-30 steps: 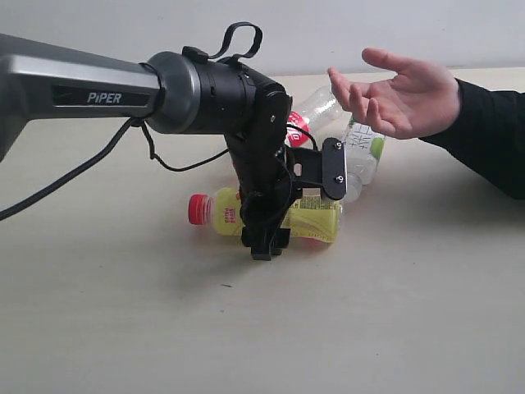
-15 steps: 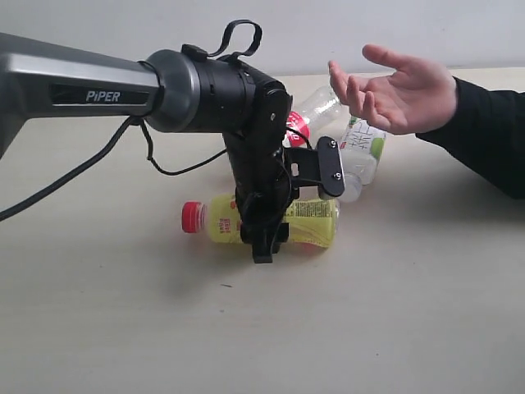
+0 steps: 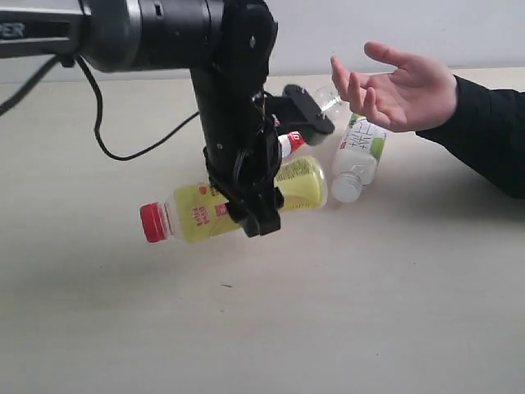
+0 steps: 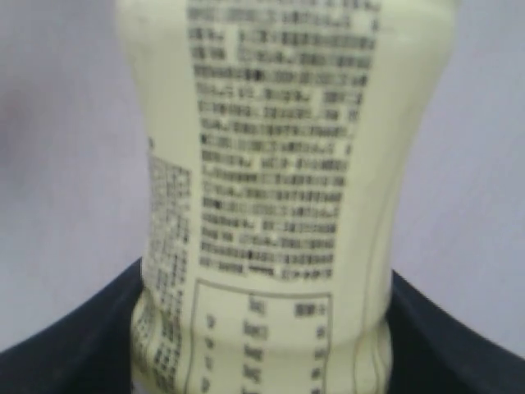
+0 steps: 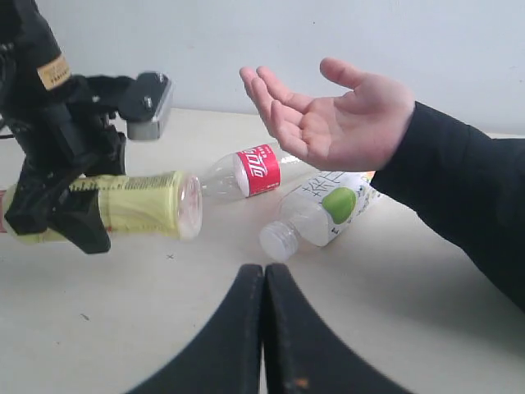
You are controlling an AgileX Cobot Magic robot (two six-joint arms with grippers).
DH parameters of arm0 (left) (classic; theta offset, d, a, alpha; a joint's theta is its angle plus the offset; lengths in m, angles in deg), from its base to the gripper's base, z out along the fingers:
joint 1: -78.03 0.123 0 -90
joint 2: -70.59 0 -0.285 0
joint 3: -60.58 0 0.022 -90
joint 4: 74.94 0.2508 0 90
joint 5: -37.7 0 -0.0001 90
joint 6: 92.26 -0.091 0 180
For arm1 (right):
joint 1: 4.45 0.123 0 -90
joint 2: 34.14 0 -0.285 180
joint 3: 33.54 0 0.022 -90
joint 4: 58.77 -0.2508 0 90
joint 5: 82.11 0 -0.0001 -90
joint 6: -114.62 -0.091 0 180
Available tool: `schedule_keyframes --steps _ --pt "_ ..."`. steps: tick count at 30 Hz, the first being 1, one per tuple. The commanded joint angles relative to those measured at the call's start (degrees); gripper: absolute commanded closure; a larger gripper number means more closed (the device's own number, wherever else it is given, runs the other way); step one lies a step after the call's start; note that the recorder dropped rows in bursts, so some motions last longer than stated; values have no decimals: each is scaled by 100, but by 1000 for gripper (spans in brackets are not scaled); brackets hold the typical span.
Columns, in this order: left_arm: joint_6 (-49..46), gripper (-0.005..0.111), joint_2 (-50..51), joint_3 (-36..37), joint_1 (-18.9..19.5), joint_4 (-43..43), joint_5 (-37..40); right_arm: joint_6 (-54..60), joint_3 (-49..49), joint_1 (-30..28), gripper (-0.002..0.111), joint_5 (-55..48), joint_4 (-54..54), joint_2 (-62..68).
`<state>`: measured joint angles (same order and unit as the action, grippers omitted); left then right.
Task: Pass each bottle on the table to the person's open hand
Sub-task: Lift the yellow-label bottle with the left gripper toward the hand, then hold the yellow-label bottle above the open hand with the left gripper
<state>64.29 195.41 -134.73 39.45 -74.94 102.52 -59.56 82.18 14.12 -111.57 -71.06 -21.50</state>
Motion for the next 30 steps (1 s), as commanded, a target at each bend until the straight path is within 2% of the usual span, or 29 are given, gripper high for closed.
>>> schedule_keyframes --steps 1,4,7,12,18,21,24,26,30 --pt "1248 107 -497 -300 -32 -79 66 -11 -11 8 108 12 2 -21" --pt "2345 107 -696 -565 -32 -119 -303 -11 -11 8 108 12 2 -21" --pt "3284 107 -845 -720 -32 -471 -1046 -11 -11 8 108 12 2 -21" --pt "3462 107 -842 -736 -48 -2010 -2540 -11 -11 8 108 12 2 -21" --pt "4252 107 -649 -723 -336 -2163 -4319 -11 -11 8 108 12 2 -21" --pt "4729 107 -465 -723 -488 -2124 -4827 -11 -11 8 108 12 2 -21" --pt "5556 107 -223 -723 -574 -1765 -5082 -11 -11 8 108 12 2 -21" --pt "6313 107 -32 -764 -603 -1011 -5162 -11 -11 8 108 12 2 -21" --pt "7811 107 158 -1027 -603 858 -4507 -11 -11 8 108 12 2 -21"
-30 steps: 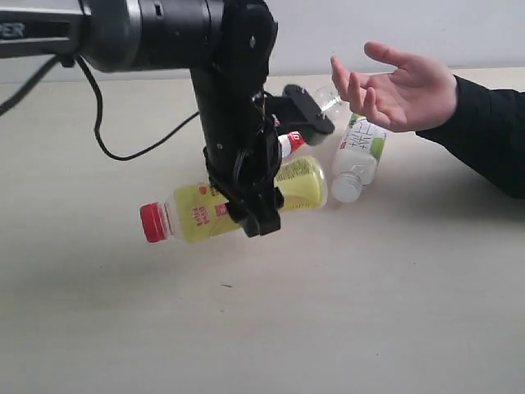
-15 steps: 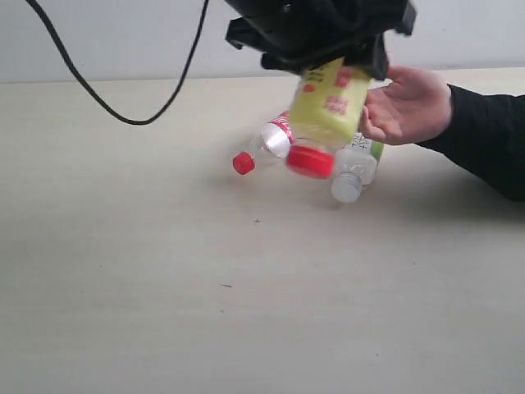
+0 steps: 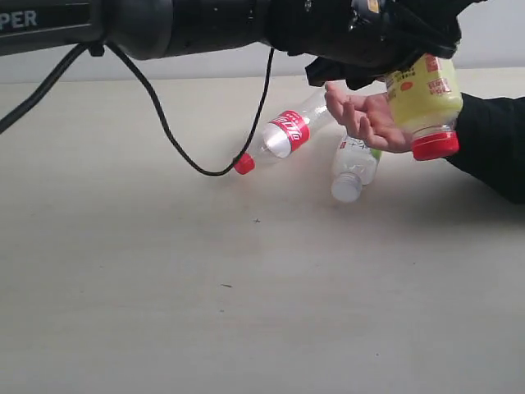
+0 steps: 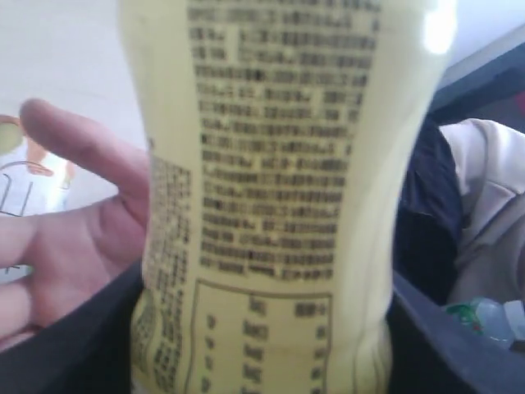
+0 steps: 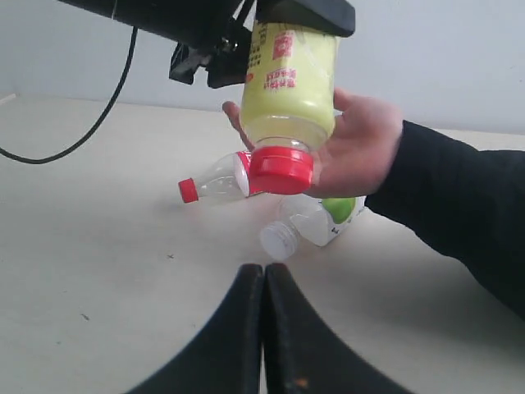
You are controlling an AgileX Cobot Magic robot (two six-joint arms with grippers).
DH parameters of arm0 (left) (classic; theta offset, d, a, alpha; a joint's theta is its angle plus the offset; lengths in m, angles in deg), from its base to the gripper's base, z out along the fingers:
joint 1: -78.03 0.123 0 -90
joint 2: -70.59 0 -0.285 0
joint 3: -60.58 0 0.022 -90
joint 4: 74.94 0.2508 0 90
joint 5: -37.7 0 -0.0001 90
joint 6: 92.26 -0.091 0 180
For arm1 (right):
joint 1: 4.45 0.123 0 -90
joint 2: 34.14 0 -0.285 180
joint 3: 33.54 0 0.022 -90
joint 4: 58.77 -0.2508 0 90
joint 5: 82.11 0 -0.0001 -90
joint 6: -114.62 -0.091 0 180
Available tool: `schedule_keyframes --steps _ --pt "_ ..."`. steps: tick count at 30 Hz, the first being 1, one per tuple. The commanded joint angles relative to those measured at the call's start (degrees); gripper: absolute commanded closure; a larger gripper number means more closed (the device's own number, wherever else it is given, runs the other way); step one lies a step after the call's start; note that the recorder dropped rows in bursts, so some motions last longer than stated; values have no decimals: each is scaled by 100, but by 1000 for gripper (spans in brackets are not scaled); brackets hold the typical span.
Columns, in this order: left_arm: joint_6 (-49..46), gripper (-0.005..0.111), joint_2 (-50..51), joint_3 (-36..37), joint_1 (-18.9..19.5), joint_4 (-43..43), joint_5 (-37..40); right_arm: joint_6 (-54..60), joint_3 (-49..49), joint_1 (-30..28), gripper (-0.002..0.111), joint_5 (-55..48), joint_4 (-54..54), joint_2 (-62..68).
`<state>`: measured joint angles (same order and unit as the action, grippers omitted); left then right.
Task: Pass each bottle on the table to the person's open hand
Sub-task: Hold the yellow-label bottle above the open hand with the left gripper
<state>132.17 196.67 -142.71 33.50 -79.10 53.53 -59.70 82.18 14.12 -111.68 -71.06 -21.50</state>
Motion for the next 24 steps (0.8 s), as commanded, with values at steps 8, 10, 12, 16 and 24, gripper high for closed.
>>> schedule_keyframes --steps 8,10,12,16,24 --pt "3511 107 32 -1070 -640 5029 2171 2 -11 8 108 23 2 -21" --pt "3478 107 32 -1070 -704 5284 1922 2 -11 8 108 23 2 -21" --pt "3478 107 32 -1070 -704 5333 1810 2 -11 8 108 23 2 -21" --pt "3478 107 32 -1070 -704 5343 1584 15 -11 8 108 23 2 -21" --pt "3502 107 43 -1070 -911 3878 1505 15 -11 8 108 23 2 -21"
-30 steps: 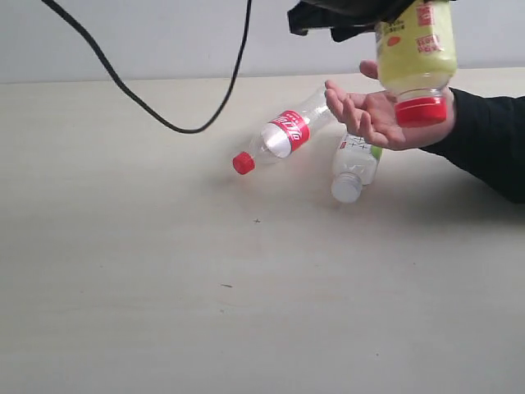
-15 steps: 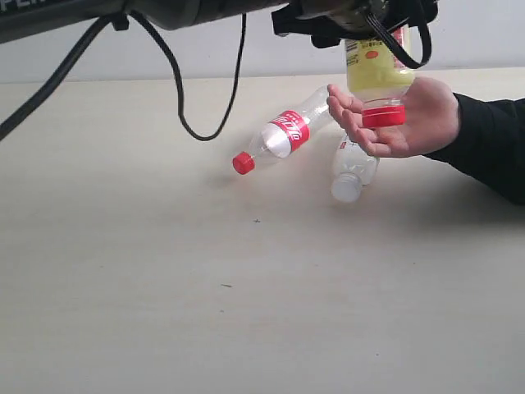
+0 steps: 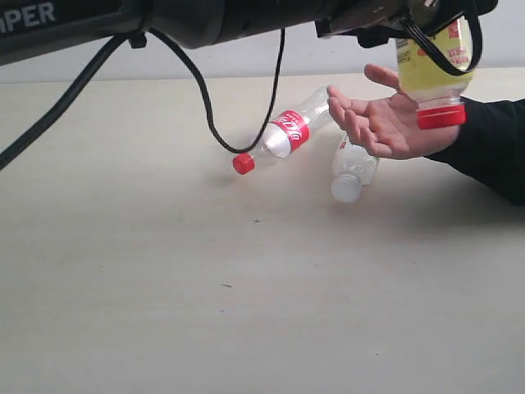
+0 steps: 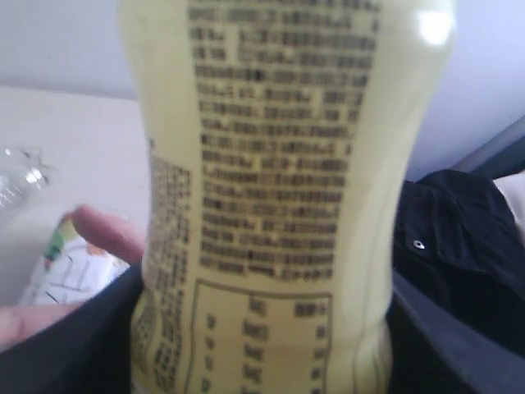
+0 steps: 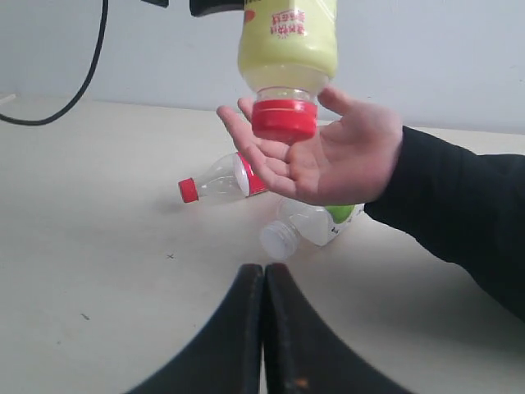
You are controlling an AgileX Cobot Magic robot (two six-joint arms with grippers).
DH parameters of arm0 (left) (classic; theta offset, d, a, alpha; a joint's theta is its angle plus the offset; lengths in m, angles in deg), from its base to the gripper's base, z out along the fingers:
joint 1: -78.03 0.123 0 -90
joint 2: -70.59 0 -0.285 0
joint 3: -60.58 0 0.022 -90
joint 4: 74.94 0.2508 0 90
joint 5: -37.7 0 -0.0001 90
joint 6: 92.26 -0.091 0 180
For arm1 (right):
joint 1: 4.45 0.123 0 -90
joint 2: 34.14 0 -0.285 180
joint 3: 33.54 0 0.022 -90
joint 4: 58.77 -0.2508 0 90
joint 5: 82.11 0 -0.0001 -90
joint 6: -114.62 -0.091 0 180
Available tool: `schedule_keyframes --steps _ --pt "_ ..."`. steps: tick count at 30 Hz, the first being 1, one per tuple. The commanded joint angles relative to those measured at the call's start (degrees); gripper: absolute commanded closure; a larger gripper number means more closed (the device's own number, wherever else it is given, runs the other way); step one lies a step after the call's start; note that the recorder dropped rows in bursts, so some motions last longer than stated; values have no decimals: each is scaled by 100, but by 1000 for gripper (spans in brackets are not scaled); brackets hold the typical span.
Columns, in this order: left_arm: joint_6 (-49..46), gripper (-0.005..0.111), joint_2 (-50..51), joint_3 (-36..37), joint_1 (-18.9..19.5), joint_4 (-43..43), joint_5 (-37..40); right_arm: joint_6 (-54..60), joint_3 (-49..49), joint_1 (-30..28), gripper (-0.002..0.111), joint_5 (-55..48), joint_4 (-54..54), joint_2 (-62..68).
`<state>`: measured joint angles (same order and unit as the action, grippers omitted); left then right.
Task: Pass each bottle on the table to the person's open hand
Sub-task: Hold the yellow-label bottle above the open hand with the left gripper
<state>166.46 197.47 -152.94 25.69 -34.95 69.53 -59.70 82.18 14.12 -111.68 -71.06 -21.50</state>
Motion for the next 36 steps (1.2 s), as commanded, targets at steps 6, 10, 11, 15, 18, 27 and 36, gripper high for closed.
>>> schedule_keyframes --steps 6,10,11,15,18,27,36 --pt "49 107 -37 -46 -170 -565 -110 15 -11 8 108 23 2 -21" --pt "49 107 -37 -46 -170 -565 -110 15 -11 8 108 23 2 -21" --pt "49 107 -37 -46 -170 -565 -110 15 -11 8 108 23 2 -21" --pt "49 107 -37 -46 -170 -565 -110 15 -11 8 108 23 2 -21" --pt "49 107 -37 -46 -170 -565 -110 15 -11 8 108 23 2 -21" --pt "50 107 -37 -46 -170 -565 -121 15 -11 8 108 23 2 -21" --pt "129 107 -37 -46 -170 -883 -23 15 -11 8 108 23 2 -21"
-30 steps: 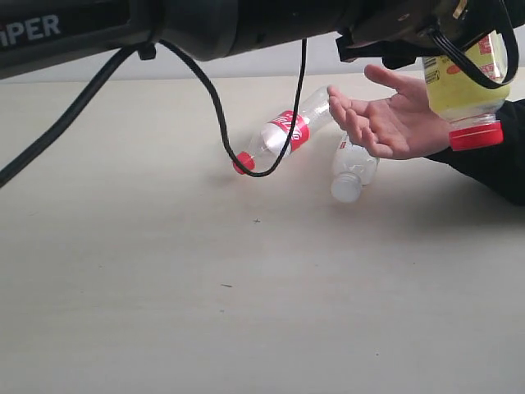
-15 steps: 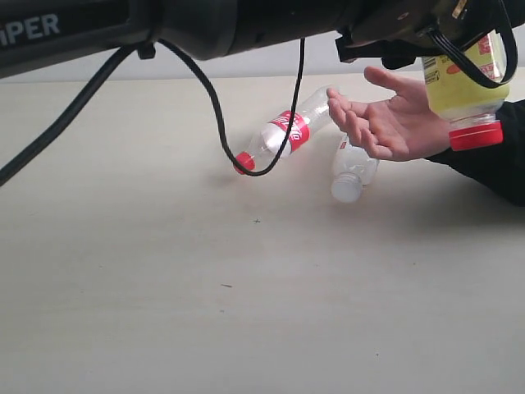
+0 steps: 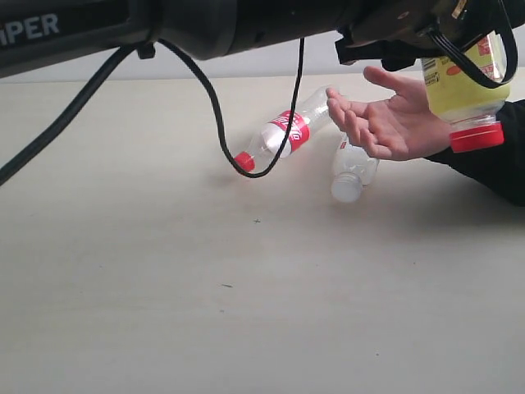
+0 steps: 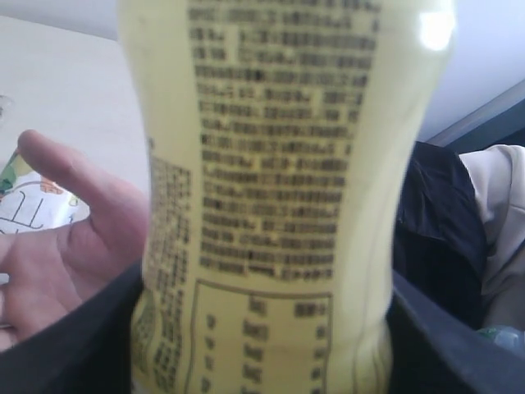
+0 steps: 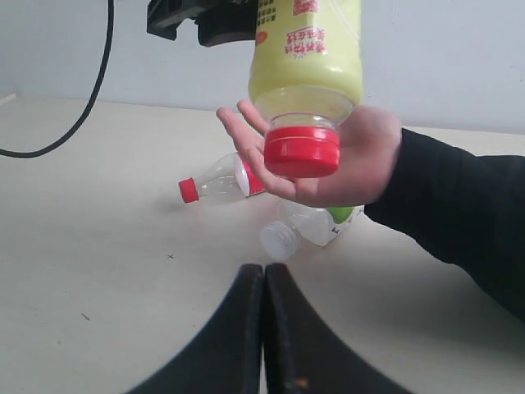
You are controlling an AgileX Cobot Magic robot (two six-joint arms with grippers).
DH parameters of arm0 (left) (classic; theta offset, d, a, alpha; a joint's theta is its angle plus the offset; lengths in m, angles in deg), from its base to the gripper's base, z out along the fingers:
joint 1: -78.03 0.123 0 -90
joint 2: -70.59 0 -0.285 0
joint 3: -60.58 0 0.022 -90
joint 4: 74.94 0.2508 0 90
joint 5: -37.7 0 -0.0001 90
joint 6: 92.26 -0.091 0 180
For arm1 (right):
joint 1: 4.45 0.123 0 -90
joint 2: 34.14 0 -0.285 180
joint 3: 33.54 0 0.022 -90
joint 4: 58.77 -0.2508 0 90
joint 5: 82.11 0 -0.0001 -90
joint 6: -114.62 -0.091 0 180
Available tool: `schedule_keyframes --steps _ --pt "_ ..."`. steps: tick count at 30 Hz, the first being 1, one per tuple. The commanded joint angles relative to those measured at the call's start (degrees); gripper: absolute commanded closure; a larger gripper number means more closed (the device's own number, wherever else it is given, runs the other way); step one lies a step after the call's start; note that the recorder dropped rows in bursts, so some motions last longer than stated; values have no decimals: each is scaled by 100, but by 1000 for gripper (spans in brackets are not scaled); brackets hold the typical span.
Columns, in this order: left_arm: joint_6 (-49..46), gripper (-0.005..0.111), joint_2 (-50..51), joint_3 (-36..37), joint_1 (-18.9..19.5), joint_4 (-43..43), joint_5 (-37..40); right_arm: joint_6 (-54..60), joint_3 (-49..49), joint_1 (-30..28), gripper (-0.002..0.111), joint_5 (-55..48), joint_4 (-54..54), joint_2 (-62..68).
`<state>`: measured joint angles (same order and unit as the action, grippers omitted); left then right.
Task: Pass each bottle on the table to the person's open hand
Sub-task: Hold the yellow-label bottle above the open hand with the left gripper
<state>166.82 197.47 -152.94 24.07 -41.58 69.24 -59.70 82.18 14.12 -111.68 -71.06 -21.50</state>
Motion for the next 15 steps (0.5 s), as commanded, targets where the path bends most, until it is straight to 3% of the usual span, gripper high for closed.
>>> schedule_keyframes --steps 1,5,7,10,15 --pt "106 107 -37 -46 19 -220 -75 15 -11 8 108 23 2 -21" --pt "182 107 -51 -46 113 -277 -252 15 -11 8 108 23 2 -21" --pt "372 107 -65 -85 252 -745 -226 15 -11 8 108 23 2 -21" --pt "36 107 -54 -232 477 -1674 101 15 -11 8 108 23 2 -21" --pt "235 107 -19 -489 552 -1905 946 15 -11 8 108 23 2 -21"
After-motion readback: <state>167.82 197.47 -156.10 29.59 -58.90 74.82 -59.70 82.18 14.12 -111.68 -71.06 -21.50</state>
